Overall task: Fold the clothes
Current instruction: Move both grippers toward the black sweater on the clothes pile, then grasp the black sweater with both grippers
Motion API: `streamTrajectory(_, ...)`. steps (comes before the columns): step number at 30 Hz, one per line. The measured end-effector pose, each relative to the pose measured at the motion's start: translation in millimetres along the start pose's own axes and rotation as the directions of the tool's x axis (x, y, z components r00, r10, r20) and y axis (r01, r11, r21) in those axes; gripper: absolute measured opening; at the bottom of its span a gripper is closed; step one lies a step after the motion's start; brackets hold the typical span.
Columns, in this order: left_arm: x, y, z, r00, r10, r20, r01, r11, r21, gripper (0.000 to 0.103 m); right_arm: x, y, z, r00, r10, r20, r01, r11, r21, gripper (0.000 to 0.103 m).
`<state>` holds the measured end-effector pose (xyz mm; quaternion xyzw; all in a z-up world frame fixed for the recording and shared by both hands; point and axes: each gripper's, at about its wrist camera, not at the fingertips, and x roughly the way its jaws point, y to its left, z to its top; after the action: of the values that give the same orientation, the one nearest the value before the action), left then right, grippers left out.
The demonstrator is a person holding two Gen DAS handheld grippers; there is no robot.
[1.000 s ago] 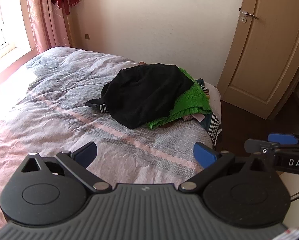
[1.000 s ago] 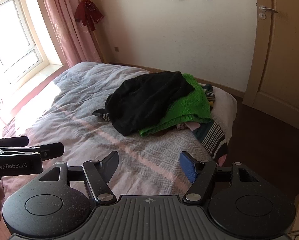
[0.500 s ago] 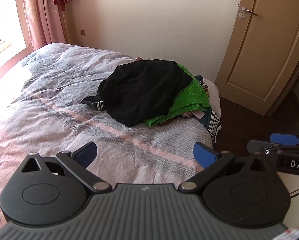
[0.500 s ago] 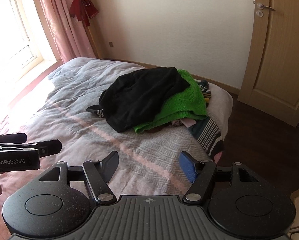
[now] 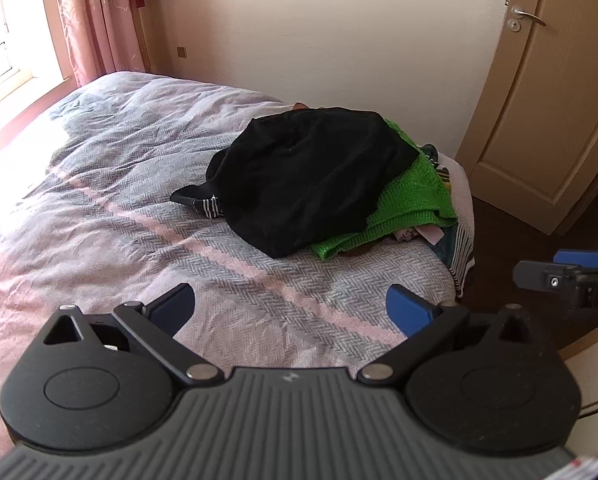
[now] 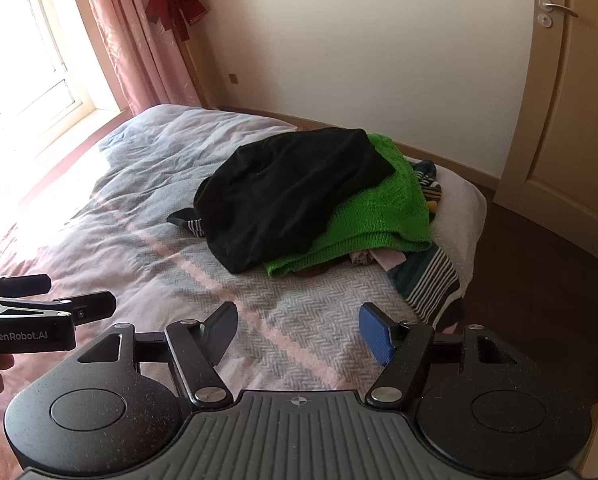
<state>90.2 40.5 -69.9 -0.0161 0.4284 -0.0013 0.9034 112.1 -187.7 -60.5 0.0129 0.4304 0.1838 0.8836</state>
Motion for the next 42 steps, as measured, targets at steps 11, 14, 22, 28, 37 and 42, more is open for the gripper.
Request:
streamTrajectory(11,137.5,-4.4,36.4,0.999,0.02,-0.046,-0.024,0.996,-0.087,0.082,132.2,-64.2,64.8,0.996,0.07,-0.06,-0.071,0.997,-0.022,0.064)
streamTrajectory(14,179.1,-6.5,47.0,0.999,0.014,-0.049,-0.02,0.993,-0.116,0.08,165.9,-78.7,83.4,0.995,0.084,-0.061,-0.087,0.996,-0.037,0.064)
streamTrajectory(22,273.5,-3.9,56.6,0.997,0.03,-0.077,-0.042,0.986,-0.161,0.084,246.5,-102.2,126.5,0.989,0.115,-0.093,-0.117,0.993,-0.012,0.064)
streamTrajectory(28,323.4,1.1,53.4,0.995,0.02,-0.1,-0.037,0.985,-0.17,0.088,297.2,-105.2,145.5,0.991,0.086,-0.102,-0.088,0.996,-0.019,0.064)
streamTrajectory(37,370.7,1.1,59.2,0.982,-0.116,-0.148,0.078,0.968,-0.239,0.051,333.1,-88.0,149.5,0.997,0.053,-0.063,-0.062,0.985,-0.163,0.022)
streamTrajectory(42,349.8,-3.5,73.7,0.988,-0.105,-0.112,0.081,0.977,-0.198,0.006,307.0,-77.0,158.3,0.996,0.084,-0.007,-0.084,0.977,-0.195,0.01)
